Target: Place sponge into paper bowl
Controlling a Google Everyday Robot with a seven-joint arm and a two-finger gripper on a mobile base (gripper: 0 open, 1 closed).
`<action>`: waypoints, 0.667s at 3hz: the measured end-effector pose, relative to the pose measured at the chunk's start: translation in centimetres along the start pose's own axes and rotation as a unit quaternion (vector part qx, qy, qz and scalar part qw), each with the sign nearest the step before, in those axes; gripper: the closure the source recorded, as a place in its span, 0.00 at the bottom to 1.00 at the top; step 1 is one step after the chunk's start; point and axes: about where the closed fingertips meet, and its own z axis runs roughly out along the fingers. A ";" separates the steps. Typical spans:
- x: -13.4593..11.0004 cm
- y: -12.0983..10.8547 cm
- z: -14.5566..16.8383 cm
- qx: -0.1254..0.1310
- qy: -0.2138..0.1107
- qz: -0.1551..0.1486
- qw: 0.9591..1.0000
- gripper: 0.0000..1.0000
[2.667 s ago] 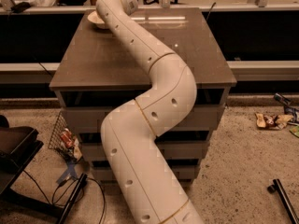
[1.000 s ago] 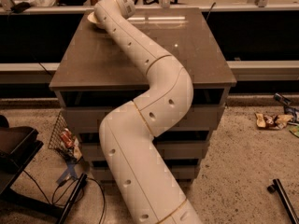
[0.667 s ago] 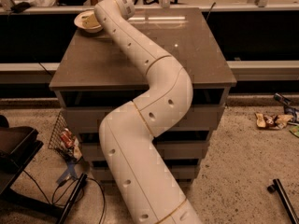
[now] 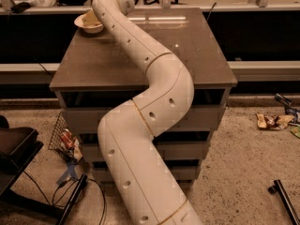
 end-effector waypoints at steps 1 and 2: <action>-3.3 -0.3 -2.3 0.010 -0.008 -0.021 1.000 0.00; -6.1 -1.9 -4.8 0.020 -0.021 -0.022 0.999 0.00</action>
Offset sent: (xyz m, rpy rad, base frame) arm 0.0002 -0.0239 0.1486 -0.0221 -0.1121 -0.0234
